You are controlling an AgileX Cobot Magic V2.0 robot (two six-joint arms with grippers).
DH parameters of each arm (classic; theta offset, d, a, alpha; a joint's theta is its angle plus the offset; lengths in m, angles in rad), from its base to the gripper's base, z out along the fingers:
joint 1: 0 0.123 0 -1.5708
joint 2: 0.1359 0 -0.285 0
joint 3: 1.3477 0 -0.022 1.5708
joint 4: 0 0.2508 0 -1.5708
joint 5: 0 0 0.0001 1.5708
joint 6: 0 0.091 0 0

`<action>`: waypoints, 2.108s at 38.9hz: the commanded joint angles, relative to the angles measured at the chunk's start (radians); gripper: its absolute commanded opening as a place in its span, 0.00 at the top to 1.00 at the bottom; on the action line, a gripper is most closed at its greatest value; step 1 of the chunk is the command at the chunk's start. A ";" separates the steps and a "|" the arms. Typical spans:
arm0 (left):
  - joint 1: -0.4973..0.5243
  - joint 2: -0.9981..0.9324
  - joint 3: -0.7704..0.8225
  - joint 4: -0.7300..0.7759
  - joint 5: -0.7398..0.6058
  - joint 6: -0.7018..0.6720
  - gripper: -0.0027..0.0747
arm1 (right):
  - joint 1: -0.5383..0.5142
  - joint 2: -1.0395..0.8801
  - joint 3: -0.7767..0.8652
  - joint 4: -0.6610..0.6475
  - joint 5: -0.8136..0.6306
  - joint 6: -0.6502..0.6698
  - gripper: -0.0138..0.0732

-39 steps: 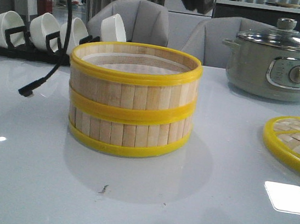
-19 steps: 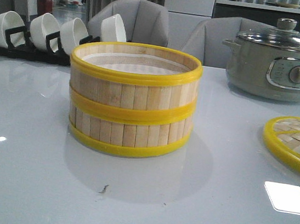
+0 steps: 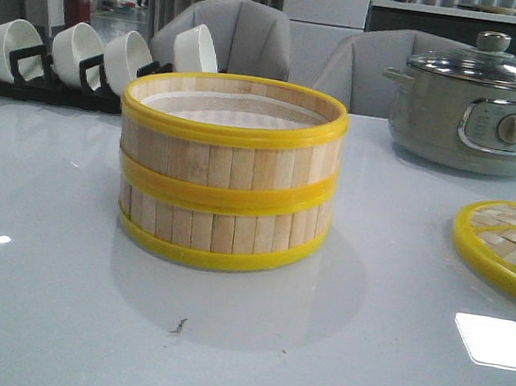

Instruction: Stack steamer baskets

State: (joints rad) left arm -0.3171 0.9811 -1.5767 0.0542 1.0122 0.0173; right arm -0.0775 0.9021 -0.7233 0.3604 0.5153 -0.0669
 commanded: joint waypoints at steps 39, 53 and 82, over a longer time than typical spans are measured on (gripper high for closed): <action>0.004 -0.297 0.848 -0.018 -0.789 -0.062 0.85 | -0.002 -0.006 -0.037 0.029 -0.085 -0.010 0.37; 0.004 -0.297 0.849 -0.018 -0.766 -0.062 0.85 | -0.002 -0.006 -0.037 0.029 -0.087 -0.010 0.37; 0.004 -0.297 0.849 -0.018 -0.766 -0.062 0.85 | -0.002 -0.006 -0.037 0.028 -0.082 -0.042 0.77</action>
State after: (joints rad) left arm -0.3158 0.6837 -0.6991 0.0439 0.3242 -0.0330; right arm -0.0775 0.9021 -0.7233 0.3697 0.4929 -0.0737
